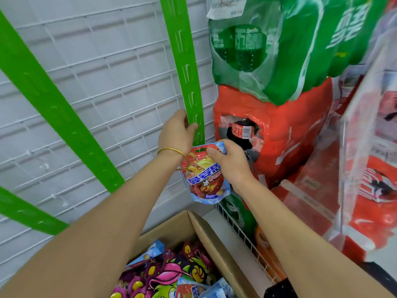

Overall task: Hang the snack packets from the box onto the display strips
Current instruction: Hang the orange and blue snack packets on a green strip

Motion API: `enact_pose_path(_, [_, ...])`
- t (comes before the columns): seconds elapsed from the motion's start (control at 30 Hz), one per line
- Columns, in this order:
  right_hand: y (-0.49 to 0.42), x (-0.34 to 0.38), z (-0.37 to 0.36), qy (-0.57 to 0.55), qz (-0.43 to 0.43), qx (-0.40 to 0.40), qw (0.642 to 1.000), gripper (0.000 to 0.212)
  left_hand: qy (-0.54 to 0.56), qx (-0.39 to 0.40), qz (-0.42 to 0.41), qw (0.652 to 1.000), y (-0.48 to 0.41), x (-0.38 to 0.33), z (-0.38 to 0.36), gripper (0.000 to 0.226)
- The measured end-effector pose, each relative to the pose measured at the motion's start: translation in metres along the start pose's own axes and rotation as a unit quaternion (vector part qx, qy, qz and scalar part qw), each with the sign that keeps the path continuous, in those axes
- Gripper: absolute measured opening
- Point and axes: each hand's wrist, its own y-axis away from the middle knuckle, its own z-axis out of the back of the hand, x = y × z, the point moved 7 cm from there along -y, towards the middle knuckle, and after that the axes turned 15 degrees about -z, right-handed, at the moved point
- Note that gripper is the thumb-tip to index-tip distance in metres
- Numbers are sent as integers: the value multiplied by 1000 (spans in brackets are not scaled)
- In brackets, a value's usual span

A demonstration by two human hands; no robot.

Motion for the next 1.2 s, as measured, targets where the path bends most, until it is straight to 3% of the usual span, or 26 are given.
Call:
enact_pose_path(0.1, [-1,5,4,0,22,-24,999,20,121,34,34,992,8,6,-4,25])
enact_pose_path(0.2, [-2,9,4,10,36,-37,999,20,142,63,43,987,13,5,-3,30])
enact_pose_path(0.3, [-3,12,2,25,48,-45,998,20,169,81,48,981,17,-1,-5,20])
enact_pose_path(0.43, [-3,15,0,47,65,-59,995,10,159,84,43,983,19,-1,-4,28])
enact_pose_path(0.57, [-1,22,0,98,96,-82,987,15,150,85,37,984,21,-1,0,30])
enact_pose_path(0.63, [0,23,-2,115,100,-83,985,15,148,79,36,985,22,0,2,42])
enact_pose_path(0.77, [-3,19,-3,119,89,-81,986,16,142,76,25,987,22,1,2,40])
enact_pose_path(0.87, [-6,12,-4,151,77,-72,983,23,170,64,29,983,23,3,2,52])
enact_pose_path(1.03, [-9,1,-5,175,50,-53,982,17,206,90,56,973,31,14,-8,31])
enact_pose_path(1.2, [-9,-2,-3,192,36,-43,980,17,218,83,67,970,32,19,-11,28])
